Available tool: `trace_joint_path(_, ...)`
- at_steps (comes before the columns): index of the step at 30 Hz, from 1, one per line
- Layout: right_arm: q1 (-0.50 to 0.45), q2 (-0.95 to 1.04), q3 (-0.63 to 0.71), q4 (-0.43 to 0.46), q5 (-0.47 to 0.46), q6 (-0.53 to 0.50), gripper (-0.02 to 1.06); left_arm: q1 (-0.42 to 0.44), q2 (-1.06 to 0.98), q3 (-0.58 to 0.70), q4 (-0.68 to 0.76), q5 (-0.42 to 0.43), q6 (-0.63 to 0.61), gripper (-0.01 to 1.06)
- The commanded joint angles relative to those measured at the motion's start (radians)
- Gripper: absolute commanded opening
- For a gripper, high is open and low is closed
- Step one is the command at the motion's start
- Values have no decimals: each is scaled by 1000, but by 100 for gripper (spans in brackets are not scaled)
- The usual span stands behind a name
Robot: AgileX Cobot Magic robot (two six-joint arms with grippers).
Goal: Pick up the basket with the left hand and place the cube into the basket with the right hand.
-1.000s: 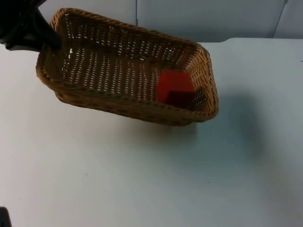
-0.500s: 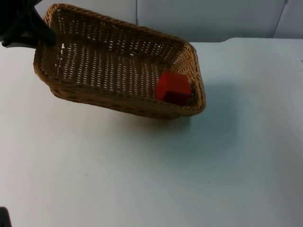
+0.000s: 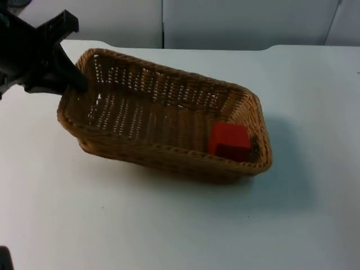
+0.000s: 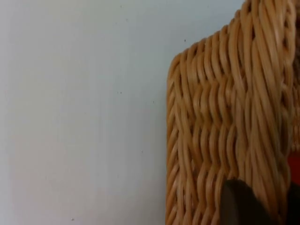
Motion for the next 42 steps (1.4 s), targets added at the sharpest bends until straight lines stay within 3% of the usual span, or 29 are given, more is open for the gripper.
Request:
trace_joint_path(1, -5, -10, -4, 7, 3, 1, 0, -4, 23, -9, -115, 45, 41, 0)
trace_joint_path(5, -5, -10, -4, 31, 3, 1, 0, -10, 76, -9, -179, 50, 98, 1)
trace_joint_path(8, -5, -10, -4, 63, 3, -1, 0, -12, 134, -9, -186, 45, 99, 19)
trace_joint_path(9, -5, -10, -4, 63, 3, -1, 0, -12, 134, -9, -186, 45, 99, 19)
trace_joint_path(14, -5, -10, -4, 76, 3, -1, 0, -12, 153, -9, -155, -20, 123, 69)
trace_joint_path(17, -5, -10, -4, 74, 3, -1, 0, -1, 153, -9, -137, -40, 123, 75)
trace_joint_path(22, -5, -10, -4, 74, 3, -1, 0, 20, 153, -42, -82, -38, 139, 74)
trace_joint_path(24, -5, -10, -4, 74, 3, -3, 0, 20, 153, -108, 67, -18, 52, 74)
trace_joint_path(30, -5, -10, -4, 74, 7, -3, 0, 20, 146, -256, 300, 91, -131, 72)
trace_joint_path(32, -5, -10, -4, 74, 15, -10, 0, 20, 120, -326, 384, 138, -205, 58)
trace_joint_path(34, -5, -10, -4, 69, 29, -10, 0, 20, 74, -388, 506, 161, -261, 30)
trace_joint_path(35, -5, -10, -4, 69, 29, -10, 0, 20, 74, -388, 506, 161, -261, 30)
trace_joint_path(37, -5, -14, -4, 35, 36, -6, 0, 20, -12, -403, 602, 166, -281, 5)
trace_joint_path(38, -5, -27, -4, 0, 32, 11, 0, 20, -52, -399, 641, 162, -283, 0)
trace_joint_path(42, -5, -96, -4, -122, 0, 51, 0, 20, -213, -374, 778, 162, -348, 0)
